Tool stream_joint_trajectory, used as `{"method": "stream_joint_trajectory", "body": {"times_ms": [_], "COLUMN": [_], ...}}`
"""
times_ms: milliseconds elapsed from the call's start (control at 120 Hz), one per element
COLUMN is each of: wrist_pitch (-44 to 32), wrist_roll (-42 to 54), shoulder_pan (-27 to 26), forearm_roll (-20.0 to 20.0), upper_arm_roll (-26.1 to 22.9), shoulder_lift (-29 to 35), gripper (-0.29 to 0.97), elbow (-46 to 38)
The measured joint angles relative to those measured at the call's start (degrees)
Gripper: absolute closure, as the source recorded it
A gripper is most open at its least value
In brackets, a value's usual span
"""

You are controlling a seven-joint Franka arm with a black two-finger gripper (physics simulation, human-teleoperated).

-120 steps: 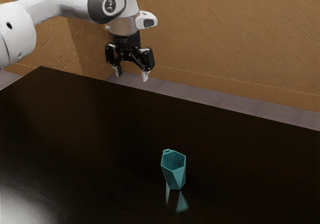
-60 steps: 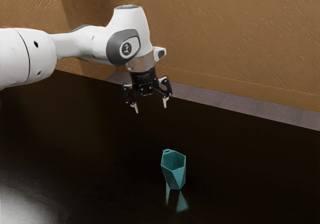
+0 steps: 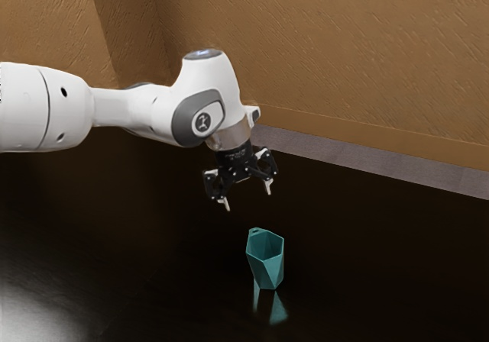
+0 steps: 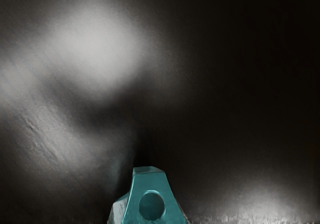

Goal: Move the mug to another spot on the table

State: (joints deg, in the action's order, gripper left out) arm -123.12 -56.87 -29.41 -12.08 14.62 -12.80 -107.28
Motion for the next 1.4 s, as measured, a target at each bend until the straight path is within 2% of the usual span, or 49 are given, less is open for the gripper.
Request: {"method": "stream_joint_trajectory", "body": {"times_ms": [533, 883, 1400], "wrist_pitch": [-4.52, -6.52, -8.62], "wrist_roll": [-7.23, -9.35, -10.84], "shoulder_pan": [-0.12, -0.49, -1.09], "forearm_roll": [-0.76, -2.96, -5.00], "upper_arm_roll": [-0.56, -0.56, -0.65], "shoulder_lift": [-5.62, -8.13, -9.37], "gripper": [0.00, 0.00, 0.23], "elbow": [-1.95, -2.50, -2.69]}}
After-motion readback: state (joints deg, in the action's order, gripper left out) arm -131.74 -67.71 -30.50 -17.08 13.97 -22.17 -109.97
